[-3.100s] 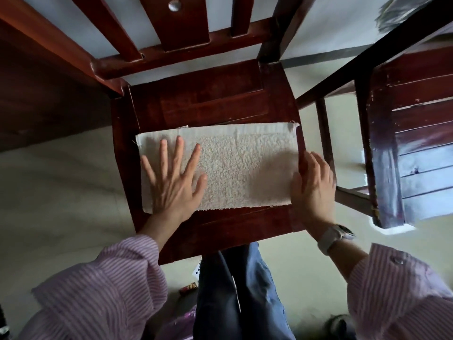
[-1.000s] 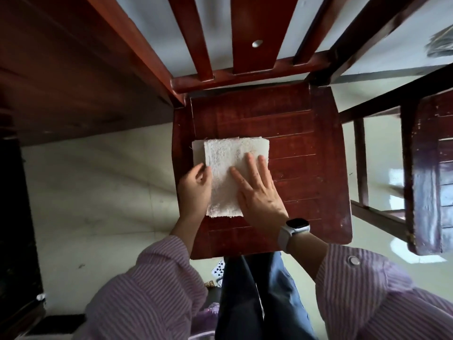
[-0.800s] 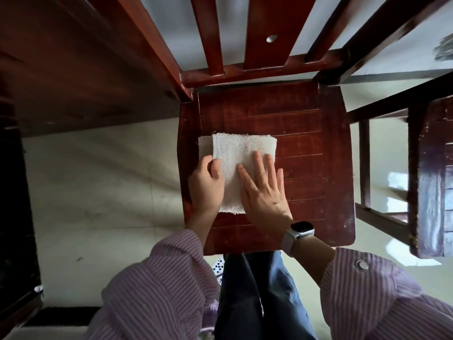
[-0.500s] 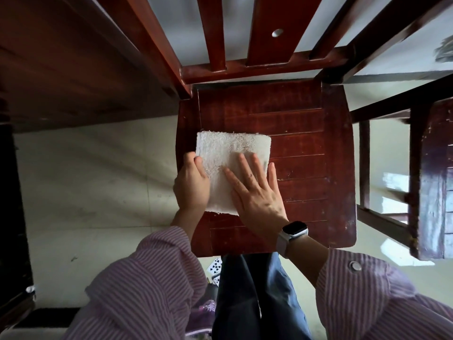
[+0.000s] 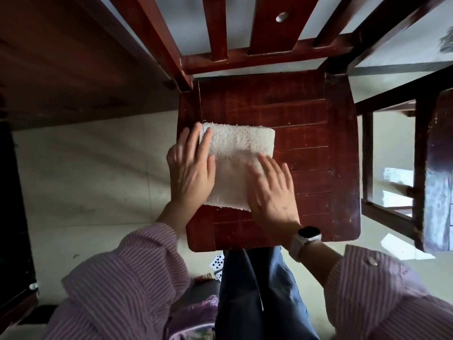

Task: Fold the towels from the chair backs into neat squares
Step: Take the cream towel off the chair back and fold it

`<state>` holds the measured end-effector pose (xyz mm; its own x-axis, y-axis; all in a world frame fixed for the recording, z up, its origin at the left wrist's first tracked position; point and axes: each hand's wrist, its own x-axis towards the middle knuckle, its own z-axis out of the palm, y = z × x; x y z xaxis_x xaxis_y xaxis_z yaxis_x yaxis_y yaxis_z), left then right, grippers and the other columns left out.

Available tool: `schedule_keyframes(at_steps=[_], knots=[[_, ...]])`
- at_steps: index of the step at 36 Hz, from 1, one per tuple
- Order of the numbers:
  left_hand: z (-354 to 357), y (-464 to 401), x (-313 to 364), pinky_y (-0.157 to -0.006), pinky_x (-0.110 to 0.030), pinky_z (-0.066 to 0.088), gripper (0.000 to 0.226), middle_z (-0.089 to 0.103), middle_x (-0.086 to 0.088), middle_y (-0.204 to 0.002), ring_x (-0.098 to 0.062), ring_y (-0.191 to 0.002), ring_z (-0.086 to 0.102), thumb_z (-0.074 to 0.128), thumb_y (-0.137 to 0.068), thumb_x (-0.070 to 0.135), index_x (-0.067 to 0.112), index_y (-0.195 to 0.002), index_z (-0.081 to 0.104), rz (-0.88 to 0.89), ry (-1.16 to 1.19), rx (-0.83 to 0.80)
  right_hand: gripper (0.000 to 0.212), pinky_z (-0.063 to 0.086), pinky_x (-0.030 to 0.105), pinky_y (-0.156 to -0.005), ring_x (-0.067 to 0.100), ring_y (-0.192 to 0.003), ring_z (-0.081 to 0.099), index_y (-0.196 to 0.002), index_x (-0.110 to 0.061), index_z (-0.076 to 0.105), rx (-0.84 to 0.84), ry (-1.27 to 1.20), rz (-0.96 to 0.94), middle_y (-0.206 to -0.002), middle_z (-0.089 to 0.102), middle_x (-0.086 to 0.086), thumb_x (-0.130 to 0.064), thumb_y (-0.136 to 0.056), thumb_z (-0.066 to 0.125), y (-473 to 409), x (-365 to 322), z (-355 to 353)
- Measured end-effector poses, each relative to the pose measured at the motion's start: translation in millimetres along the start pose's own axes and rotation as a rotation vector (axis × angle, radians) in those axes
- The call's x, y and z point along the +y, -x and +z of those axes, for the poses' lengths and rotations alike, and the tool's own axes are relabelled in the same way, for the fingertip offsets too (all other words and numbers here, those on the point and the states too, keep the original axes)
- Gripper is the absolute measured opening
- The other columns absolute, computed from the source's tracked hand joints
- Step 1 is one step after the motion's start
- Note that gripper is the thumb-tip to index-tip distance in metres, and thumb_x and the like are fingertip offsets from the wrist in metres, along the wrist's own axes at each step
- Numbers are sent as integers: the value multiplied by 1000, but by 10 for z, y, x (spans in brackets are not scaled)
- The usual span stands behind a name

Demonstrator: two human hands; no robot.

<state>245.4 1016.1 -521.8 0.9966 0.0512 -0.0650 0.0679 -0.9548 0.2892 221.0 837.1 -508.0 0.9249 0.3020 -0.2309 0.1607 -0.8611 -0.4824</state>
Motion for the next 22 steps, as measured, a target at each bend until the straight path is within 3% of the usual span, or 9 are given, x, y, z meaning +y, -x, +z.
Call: schedule_keyframes(at_steps=[2, 4, 7, 10, 14, 18, 20, 22], knots=[[-46, -82, -1, -108, -51, 20, 53, 29, -7, -151, -27, -139, 19, 38, -90, 33, 20, -141, 29, 152, -52, -110, 49, 38, 46, -98, 29, -117, 45, -126, -11, 47, 79, -175, 296, -127, 50, 14, -39, -86, 41, 104, -34, -58], [-87, -212, 53, -111, -55, 5, 58, 14, -3, -155, -25, -143, 5, 31, -91, 41, 24, -145, 18, 259, -112, -258, 52, 44, 44, -90, 27, -104, 52, -119, -13, 49, -12, -296, 610, -111, 55, 8, -51, -84, 47, 159, -68, -74], [-61, -397, 93, -112, -52, -9, 58, -2, 4, -156, -19, -143, -8, 27, -94, 46, 33, -146, 4, 270, -130, -494, 56, 49, 38, -83, 24, -96, 58, -110, -11, 53, -265, -405, 784, -102, 62, 5, -59, -81, 53, 152, -78, -60], [-46, -514, 105, -113, -52, -1, 57, 10, 4, -156, -19, -143, 5, 34, -93, 46, 35, -145, 11, 170, -79, -596, 50, 48, 31, -75, 23, -91, 60, -106, -8, 58, -347, -531, 889, -100, 64, 6, -52, -81, 56, 83, -102, -71], [-89, -477, 143, -104, -45, 23, 55, 47, -6, -132, -30, -121, 42, 44, -90, 41, 23, -140, 30, 97, -103, -437, 41, 45, 32, -72, 25, -86, 58, -104, -8, 54, -220, -528, 904, -99, 62, 9, -41, -80, 58, -82, 14, -234], [-101, -211, 174, -99, -42, 38, 54, 50, -12, -131, -31, -118, 50, 49, -90, 33, 13, -138, 34, -183, 180, -465, 42, 45, 36, -71, 25, -87, 55, -114, -8, 43, 97, -608, 804, -98, 52, 4, -32, -85, 59, -272, 287, -531], [-59, -7, 237, -94, -43, 43, 52, 51, -11, -131, -30, -116, 52, 49, -91, 33, 12, -137, 36, -223, 250, -473, 48, 48, 42, -83, 29, -103, 53, -125, -7, 39, 219, -562, 656, -112, 49, 8, -29, -86, 58, -350, 419, -605], [-13, 149, 290, -91, -45, 46, 49, 52, -11, -126, -29, -113, 53, 50, -90, 34, 11, -133, 41, -214, 230, -380, 57, 42, 44, -97, 31, -119, 44, -134, -5, 33, 267, -496, 591, -129, 42, 15, -23, -85, 56, -388, 497, -614]])
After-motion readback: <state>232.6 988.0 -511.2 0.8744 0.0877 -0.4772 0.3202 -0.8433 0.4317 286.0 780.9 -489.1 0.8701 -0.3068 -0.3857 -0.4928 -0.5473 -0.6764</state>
